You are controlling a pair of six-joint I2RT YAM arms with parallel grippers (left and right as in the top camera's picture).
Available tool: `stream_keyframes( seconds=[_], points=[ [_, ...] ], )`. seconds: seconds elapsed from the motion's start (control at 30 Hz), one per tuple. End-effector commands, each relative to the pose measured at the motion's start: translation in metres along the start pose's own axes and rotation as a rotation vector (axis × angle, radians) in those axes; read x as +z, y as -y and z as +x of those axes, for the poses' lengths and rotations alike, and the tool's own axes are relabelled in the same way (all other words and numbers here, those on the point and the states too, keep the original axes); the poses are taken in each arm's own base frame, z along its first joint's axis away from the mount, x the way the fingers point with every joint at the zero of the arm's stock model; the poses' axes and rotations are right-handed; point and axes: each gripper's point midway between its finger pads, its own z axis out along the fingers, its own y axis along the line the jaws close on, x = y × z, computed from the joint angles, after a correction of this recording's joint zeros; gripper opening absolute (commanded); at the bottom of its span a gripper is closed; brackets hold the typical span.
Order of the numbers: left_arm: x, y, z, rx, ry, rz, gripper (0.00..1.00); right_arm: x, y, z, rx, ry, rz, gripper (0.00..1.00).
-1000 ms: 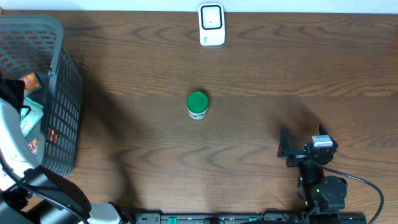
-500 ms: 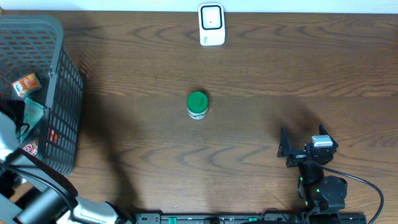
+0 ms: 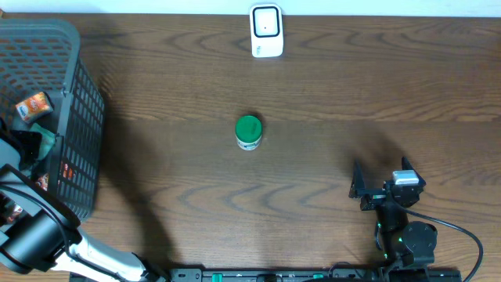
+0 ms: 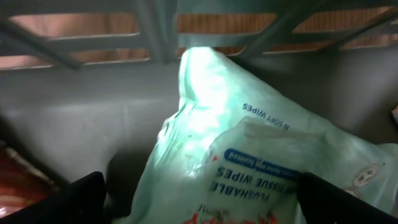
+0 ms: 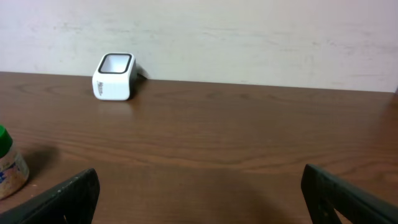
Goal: Scan the item barcode
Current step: 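Return the left gripper to the basket and grasp the teal tissue pack, then place the teal tissue pack right of the bottle and release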
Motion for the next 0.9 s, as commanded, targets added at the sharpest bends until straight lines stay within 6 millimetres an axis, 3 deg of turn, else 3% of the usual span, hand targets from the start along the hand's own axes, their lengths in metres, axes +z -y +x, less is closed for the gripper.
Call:
stream_keyframes(
  seconds=[0.0,0.03,0.07,0.13,0.27,0.33,0.4,0.53,0.7,0.77,0.87],
  points=[
    [0.034,-0.023,0.031,0.05,-0.101,-0.094,0.71,0.0,0.003,0.001,-0.003,-0.004,0.013,0.99],
    [0.035,-0.024,0.033,0.056,-0.108,-0.098,0.49,0.0,0.003,0.001,-0.003,-0.004,0.012,0.99],
    [0.035,-0.024,0.033,0.056,-0.11,-0.101,0.33,0.0,0.003,0.001,-0.003,-0.004,0.012,0.99],
    [0.033,-0.025,0.034,0.057,-0.115,-0.104,0.11,0.0,0.003,0.001,-0.003,-0.004,0.012,0.99],
    [0.02,-0.023,0.03,0.055,-0.109,-0.093,0.07,0.0,0.003,0.001,-0.003,-0.004,0.012,0.99],
    [0.003,-0.016,0.019,0.05,-0.077,-0.065,0.07,0.0,0.003,0.001,-0.003,-0.004,0.012,0.99],
    [-0.026,-0.005,0.0,0.04,-0.017,-0.018,0.07,0.0,0.003,0.001,-0.003,-0.004,0.012,0.99],
    [-0.109,0.026,-0.034,-0.005,0.117,0.175,0.07,0.0,0.003,0.001,-0.003,-0.004,0.012,0.99],
    [-0.248,0.059,-0.055,-0.107,0.266,0.534,0.07,0.0,0.003,0.001,-0.003,-0.004,0.012,0.99],
    [-0.308,0.072,-0.046,-0.108,0.282,0.727,0.07,0.0,0.003,0.001,-0.003,-0.004,0.012,0.99],
    [-0.379,0.092,-0.009,-0.039,0.227,0.979,0.08,0.0,0.003,0.001,-0.003,-0.004,0.012,0.99]
  ],
)
